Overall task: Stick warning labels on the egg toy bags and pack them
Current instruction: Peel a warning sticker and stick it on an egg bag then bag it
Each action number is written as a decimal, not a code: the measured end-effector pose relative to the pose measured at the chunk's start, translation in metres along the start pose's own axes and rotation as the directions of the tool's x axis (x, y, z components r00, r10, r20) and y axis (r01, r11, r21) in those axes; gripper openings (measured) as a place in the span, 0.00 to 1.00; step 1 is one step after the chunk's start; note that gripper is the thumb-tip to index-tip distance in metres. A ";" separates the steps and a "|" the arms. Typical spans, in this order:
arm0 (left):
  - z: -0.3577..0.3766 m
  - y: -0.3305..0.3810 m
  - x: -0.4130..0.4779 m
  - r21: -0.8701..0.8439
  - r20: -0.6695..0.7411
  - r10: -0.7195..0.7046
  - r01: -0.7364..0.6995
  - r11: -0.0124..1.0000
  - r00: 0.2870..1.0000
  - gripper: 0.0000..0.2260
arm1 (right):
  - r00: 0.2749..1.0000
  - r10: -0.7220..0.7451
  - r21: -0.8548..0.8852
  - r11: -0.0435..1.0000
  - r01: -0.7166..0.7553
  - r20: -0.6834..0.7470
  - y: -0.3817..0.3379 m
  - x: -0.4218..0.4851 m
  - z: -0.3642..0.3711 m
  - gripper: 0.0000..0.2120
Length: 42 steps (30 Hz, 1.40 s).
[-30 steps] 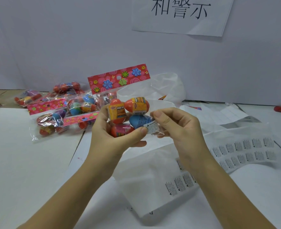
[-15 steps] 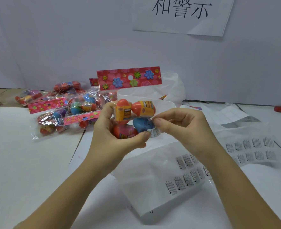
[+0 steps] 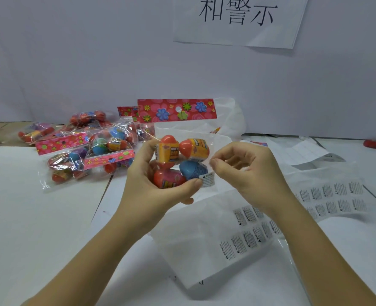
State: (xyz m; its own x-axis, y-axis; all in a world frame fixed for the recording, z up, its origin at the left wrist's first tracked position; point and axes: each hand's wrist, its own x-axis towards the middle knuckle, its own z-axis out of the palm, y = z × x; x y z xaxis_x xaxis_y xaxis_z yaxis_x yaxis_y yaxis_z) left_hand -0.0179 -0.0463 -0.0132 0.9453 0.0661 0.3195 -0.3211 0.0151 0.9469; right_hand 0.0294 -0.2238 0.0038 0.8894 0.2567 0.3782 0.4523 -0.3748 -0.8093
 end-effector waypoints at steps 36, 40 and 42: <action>-0.005 0.002 0.005 -0.189 0.012 -0.234 0.232 0.954 0.972 0.34 | 0.919 0.001 0.353 0.923 -0.152 0.394 -0.007 -0.001 0.002 0.08; -0.007 0.004 0.007 -0.179 0.013 -0.247 0.245 0.953 0.969 0.35 | 0.926 -0.010 0.374 0.916 -0.143 0.378 -0.005 0.001 0.000 0.10; -0.009 0.003 0.008 -0.161 -0.028 -0.228 0.220 0.962 0.973 0.35 | 0.946 0.023 0.434 0.885 -0.169 0.322 -0.003 0.004 -0.003 0.10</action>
State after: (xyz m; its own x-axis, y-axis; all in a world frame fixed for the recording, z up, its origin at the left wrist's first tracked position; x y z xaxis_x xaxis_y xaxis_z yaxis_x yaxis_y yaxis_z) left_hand -0.0122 -0.0363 -0.0080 0.9915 0.0892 0.0945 -0.1100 0.1895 0.9757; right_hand 0.0315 -0.2244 0.0093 0.8310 0.5214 0.1942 0.2210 0.0110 -0.9752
